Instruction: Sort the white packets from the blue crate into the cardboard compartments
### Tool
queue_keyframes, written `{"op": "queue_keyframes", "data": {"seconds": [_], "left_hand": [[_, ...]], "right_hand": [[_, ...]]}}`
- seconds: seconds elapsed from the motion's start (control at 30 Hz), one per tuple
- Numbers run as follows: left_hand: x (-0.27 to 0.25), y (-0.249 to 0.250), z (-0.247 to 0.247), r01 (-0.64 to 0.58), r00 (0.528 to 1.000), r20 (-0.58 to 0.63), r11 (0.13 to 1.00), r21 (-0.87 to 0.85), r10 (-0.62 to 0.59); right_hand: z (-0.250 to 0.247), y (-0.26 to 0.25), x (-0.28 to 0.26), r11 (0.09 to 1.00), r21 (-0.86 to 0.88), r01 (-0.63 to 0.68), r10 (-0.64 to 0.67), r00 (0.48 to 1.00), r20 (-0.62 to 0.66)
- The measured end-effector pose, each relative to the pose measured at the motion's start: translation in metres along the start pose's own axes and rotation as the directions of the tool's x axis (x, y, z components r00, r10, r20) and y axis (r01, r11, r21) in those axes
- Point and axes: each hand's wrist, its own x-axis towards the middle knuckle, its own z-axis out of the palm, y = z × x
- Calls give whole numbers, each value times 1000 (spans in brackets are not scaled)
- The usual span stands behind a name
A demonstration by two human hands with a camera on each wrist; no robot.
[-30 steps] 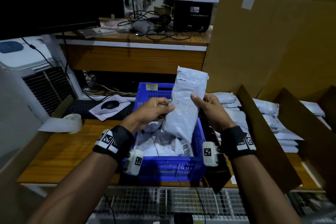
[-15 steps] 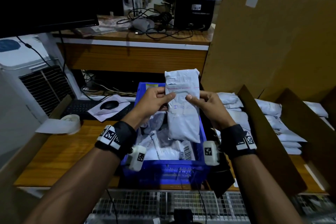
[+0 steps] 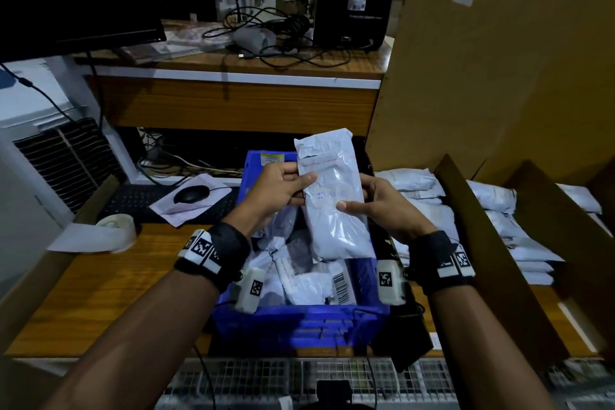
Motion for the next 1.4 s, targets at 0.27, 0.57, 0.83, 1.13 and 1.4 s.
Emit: {"op": "queue_keyframes", "data": {"seconds": [0.27,0.57,0.83,1.13,1.4], "left_hand": [[36,-31,-8,162,984,-109,956,245,-138],[62,-90,3,36,893,44,169,985,-449],[66,-152,3,85,817,-5,111,990,-577],[74,-111,-19,238,847,-28,333,913,-530],[64,-32,-72,203,946,-308,923,328,-99]], "right_hand": [[-28,34,20,982,-147,-115,54,929,-367],[-30,81,30,938,-129,-322,247,881,-404],[-35,96,29,933,-141,-330,253,884,-392],[-36,97,27,944,-114,-308,248,896,-368],[-26,85,20,970,71,-233,240,867,-436]]}}
